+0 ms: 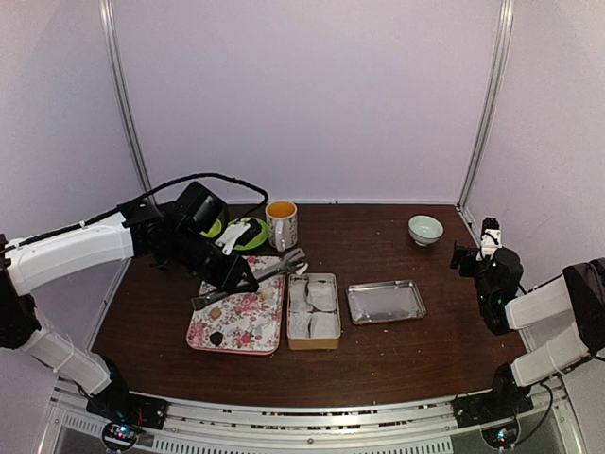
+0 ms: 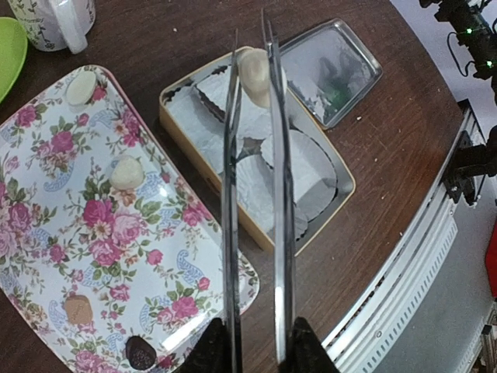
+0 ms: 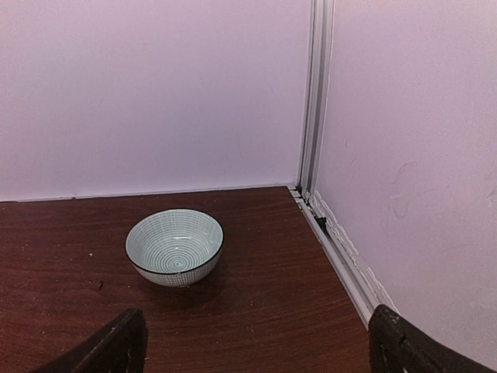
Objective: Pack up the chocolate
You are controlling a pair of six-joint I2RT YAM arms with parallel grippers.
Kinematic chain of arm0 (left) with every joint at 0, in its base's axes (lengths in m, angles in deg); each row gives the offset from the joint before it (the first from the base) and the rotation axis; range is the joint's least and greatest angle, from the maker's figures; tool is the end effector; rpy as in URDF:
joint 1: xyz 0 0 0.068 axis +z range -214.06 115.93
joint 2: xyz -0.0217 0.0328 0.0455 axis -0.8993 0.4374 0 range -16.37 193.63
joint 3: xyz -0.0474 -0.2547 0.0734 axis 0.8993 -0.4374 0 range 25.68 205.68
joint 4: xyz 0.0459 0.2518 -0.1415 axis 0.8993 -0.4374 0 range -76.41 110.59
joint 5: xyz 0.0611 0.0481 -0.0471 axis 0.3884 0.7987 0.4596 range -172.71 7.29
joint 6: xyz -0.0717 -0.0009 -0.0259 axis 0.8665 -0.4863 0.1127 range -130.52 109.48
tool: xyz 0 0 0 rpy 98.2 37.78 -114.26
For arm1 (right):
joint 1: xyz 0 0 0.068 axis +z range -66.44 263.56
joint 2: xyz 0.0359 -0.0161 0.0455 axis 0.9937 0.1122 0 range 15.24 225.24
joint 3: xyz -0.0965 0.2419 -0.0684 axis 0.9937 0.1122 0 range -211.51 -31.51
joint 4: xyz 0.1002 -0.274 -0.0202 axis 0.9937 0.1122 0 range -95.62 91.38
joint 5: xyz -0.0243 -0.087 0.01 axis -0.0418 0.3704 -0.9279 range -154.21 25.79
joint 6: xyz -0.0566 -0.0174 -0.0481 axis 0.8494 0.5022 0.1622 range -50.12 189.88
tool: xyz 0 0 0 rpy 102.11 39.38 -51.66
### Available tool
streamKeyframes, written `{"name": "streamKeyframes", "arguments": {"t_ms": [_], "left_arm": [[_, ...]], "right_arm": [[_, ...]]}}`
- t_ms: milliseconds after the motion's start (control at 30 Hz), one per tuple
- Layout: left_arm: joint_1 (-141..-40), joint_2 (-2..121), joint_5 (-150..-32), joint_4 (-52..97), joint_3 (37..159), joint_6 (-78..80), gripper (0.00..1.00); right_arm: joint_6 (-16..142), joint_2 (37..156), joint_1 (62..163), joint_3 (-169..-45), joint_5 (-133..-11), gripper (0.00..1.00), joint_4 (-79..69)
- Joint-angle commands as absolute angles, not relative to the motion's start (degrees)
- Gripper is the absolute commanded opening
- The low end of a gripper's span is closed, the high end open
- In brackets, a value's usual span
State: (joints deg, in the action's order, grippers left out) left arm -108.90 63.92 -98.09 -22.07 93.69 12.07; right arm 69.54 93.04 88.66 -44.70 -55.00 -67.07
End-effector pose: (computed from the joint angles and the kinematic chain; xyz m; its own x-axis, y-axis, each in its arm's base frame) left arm 0.2281 -0.2509 0.2582 -0.8385 0.3115 -0.4471 0.5045 0.7537 -0.4211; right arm 0.2758 0.0142 0.1351 -0.0543 0.0009 -0.9985 0.0717 0.9974 -0.0030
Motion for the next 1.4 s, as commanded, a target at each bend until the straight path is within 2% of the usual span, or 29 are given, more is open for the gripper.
{"name": "streamKeyframes", "arguments": {"t_ms": [0,333,1033,1200,1367], "left_arm": [[-109.64,66.29,-101.62,-14.09,93.64,11.62,0.26],[-110.55,72.73,-100.38,-12.63,96.14,11.29,0.25],[-110.82,78.32,-100.46,-9.57,97.57,10.93,0.26],[-110.87,78.49,-99.95,-9.35,97.51,11.31,0.34],[-110.84,77.99,-100.10,-8.27,97.23,11.79,0.37]], "right_arm": [[69.19,93.11,88.40,-45.71,-54.19,1.00,-68.29],[69.17,93.11,88.40,-45.68,-54.19,1.00,-68.28],[69.17,93.11,88.39,-45.67,-54.19,1.00,-68.28],[69.18,93.15,88.42,-45.67,-54.19,1.00,-68.28],[69.20,93.15,88.39,-45.65,-54.19,1.00,-68.28]]}}
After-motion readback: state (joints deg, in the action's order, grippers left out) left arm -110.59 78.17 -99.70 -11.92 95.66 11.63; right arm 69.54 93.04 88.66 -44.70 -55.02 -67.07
